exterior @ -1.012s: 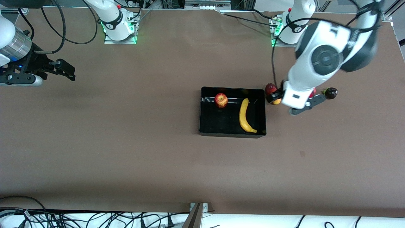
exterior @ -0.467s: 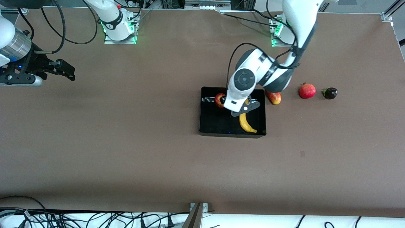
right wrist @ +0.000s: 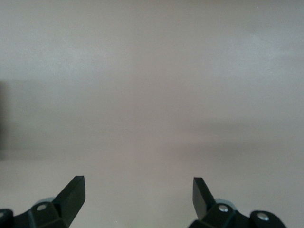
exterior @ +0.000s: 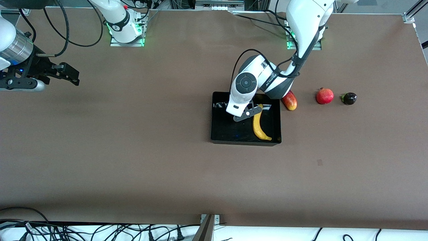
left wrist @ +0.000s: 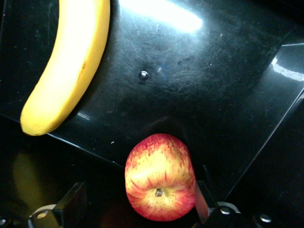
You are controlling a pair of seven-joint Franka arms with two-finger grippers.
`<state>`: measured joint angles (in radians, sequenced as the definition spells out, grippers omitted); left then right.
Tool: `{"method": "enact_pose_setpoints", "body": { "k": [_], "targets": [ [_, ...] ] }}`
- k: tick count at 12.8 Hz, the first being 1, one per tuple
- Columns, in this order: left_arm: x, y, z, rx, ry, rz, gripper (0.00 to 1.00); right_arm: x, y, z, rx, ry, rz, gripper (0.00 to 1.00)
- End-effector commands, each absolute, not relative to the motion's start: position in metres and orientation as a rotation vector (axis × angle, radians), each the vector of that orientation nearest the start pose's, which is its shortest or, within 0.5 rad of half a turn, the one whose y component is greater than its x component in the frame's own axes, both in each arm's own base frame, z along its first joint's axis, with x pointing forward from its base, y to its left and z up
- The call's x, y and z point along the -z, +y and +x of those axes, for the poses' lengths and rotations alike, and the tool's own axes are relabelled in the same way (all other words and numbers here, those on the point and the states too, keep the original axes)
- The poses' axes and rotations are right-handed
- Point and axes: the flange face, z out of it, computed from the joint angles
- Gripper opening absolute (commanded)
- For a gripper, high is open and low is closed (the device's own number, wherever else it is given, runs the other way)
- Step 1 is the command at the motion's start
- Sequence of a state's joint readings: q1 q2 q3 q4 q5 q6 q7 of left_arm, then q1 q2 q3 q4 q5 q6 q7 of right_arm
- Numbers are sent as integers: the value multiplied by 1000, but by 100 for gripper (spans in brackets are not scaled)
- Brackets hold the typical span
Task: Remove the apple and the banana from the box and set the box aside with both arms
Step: 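Move the left gripper over the red apple inside the black tray, then lower and close the left gripper on the red apple, lift it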
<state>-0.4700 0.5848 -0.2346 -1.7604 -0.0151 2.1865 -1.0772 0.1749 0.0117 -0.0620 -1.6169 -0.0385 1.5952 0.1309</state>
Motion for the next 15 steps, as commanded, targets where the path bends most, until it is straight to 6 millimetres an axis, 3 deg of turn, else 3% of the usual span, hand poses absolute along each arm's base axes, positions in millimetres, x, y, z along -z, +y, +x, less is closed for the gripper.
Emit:
{"method": "enact_pose_setpoints", "body": {
  "k": [1, 8, 9, 11, 12, 14, 15],
  "targets": [
    [-228, -414, 491, -294, -684, -3062, 100, -601, 57, 556, -54, 19, -3164, 100],
    [-197, -413, 477, -229, -773, -3085, 100, -600, 56, 557, -57, 21, -3164, 100],
    [-193, -414, 478, -225, -803, -3081, 88, -600, 56, 557, -57, 21, -3164, 100],
    [-190, -418, 475, -219, -828, -3080, 20, -600, 56, 557, -57, 21, -3164, 100],
    [-191, -419, 474, -203, -806, -3080, 0, -600, 56, 556, -59, 21, -3165, 100],
    [-198, -420, 474, -202, -799, -3079, 0, -600, 56, 557, -57, 21, -3164, 100],
    [-212, -423, 473, -204, -790, -3083, 0, -600, 56, 557, -57, 21, -3164, 100]
  ]
}}
